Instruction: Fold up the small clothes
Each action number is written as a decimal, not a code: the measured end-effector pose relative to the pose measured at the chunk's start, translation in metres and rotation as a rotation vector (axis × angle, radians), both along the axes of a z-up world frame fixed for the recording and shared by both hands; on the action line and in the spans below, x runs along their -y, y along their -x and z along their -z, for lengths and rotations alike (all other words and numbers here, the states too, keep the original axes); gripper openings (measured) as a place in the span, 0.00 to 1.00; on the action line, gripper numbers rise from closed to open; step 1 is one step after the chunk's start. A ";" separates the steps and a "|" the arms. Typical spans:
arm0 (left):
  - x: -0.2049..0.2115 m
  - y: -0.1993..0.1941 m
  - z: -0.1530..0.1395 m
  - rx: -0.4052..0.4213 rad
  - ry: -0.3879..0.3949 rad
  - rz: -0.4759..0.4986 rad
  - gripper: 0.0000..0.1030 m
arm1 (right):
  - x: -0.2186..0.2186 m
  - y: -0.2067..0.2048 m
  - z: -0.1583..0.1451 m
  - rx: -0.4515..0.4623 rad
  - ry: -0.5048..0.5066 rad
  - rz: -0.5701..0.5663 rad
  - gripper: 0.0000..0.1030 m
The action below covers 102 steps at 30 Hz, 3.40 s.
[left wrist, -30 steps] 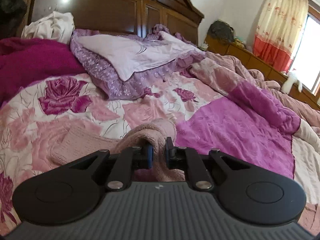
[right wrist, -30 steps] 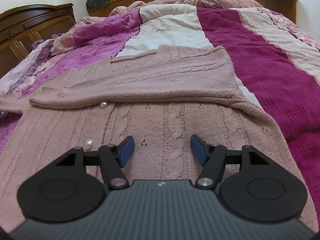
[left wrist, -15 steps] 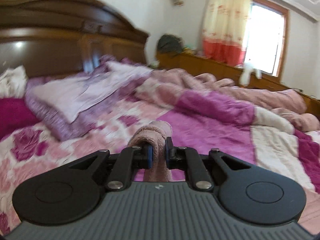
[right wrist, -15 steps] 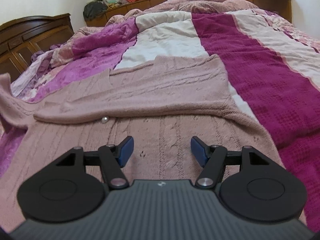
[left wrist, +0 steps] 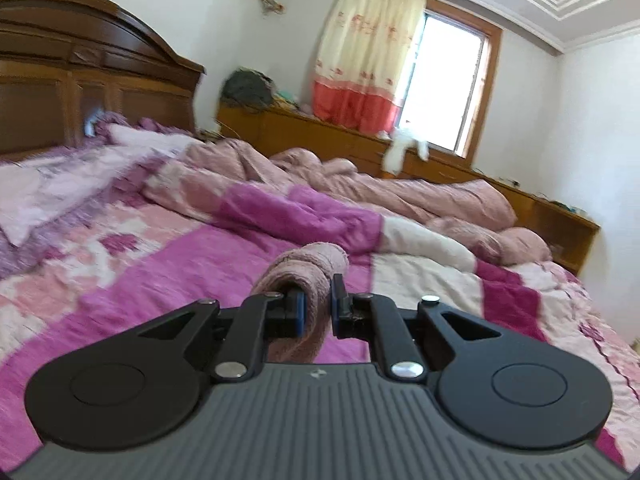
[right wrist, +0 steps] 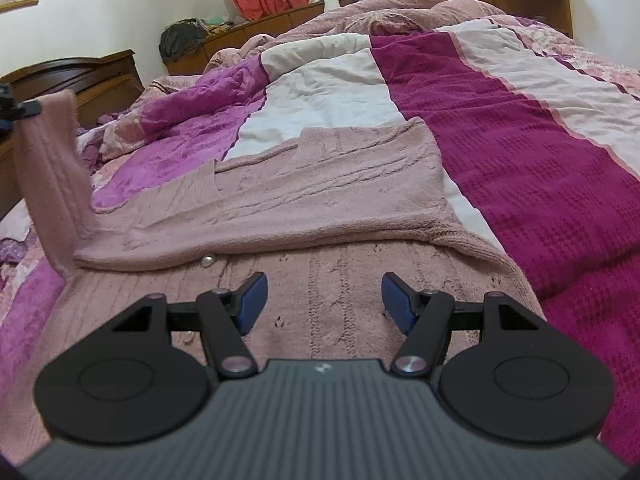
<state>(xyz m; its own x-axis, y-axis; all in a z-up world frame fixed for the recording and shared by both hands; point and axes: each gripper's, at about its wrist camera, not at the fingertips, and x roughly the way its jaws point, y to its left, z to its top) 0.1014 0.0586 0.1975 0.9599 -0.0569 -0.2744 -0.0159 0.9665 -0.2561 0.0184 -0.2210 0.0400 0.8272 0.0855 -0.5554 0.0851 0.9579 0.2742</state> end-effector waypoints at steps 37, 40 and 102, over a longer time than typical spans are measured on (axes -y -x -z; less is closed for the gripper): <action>0.090 0.015 0.121 -0.403 -0.184 0.254 0.62 | 0.005 0.001 0.004 -0.012 -0.042 0.007 0.64; 0.069 0.030 0.119 -0.400 -0.247 0.185 0.62 | -0.006 0.000 -0.008 0.024 0.007 -0.038 0.64; -0.011 0.034 0.157 -0.492 -0.119 0.016 0.64 | -0.187 -0.121 -0.044 0.069 0.286 -0.635 0.47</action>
